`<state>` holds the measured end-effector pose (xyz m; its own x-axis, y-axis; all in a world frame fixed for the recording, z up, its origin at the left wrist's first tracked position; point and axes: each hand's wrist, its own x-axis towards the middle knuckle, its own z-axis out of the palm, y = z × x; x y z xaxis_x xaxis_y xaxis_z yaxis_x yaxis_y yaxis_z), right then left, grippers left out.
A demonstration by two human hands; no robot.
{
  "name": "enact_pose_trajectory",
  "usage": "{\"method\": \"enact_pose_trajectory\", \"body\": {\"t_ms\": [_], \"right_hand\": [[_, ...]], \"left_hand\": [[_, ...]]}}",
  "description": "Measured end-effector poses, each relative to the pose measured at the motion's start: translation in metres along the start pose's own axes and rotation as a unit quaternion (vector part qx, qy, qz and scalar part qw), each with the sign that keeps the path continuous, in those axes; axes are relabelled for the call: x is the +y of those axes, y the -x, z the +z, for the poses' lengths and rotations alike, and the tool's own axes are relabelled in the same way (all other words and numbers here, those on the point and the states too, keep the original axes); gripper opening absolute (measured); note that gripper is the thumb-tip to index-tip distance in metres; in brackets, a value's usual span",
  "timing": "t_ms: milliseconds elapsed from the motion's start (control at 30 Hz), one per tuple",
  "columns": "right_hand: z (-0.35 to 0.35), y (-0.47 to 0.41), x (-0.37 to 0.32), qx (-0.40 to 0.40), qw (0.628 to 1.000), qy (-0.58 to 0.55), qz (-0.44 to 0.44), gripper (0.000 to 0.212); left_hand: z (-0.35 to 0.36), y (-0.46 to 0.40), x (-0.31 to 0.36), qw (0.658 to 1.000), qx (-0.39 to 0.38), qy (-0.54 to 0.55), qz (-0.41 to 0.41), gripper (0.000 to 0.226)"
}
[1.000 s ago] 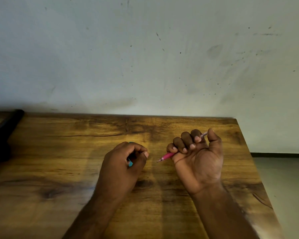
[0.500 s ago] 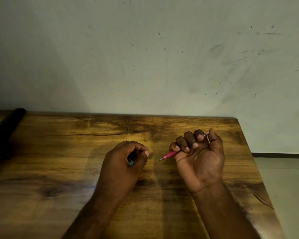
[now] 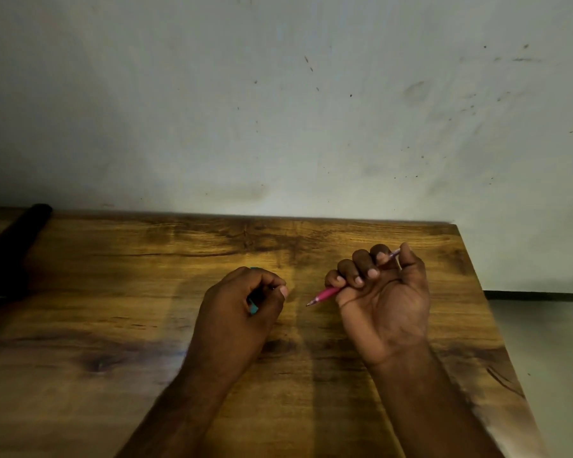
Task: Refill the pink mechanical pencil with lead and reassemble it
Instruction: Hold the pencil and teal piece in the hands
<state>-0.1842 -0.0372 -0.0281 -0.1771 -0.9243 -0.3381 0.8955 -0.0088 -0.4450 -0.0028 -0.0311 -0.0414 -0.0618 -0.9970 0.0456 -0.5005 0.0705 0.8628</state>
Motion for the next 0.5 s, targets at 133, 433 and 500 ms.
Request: {"method": "enact_pose_trajectory", "body": {"t_ms": [133, 433, 500], "right_hand": [[0.0008, 0.0003, -0.0007, 0.007, 1.000, 0.001, -0.005, 0.042], [0.0003, -0.0002, -0.0013, 0.014, 1.000, -0.007, 0.002, 0.043], [0.0001, -0.0009, -0.0007, 0.014, 1.000, -0.008, 0.007, 0.044]], "left_hand": [[0.0003, -0.0007, 0.0005, 1.000, -0.003, -0.015, -0.002, 0.009], [-0.0003, 0.0003, 0.0012, 1.000, 0.009, -0.005, -0.010, 0.011], [-0.0011, 0.0008, 0.0025, 1.000, 0.012, -0.013, -0.007, 0.012]]}}
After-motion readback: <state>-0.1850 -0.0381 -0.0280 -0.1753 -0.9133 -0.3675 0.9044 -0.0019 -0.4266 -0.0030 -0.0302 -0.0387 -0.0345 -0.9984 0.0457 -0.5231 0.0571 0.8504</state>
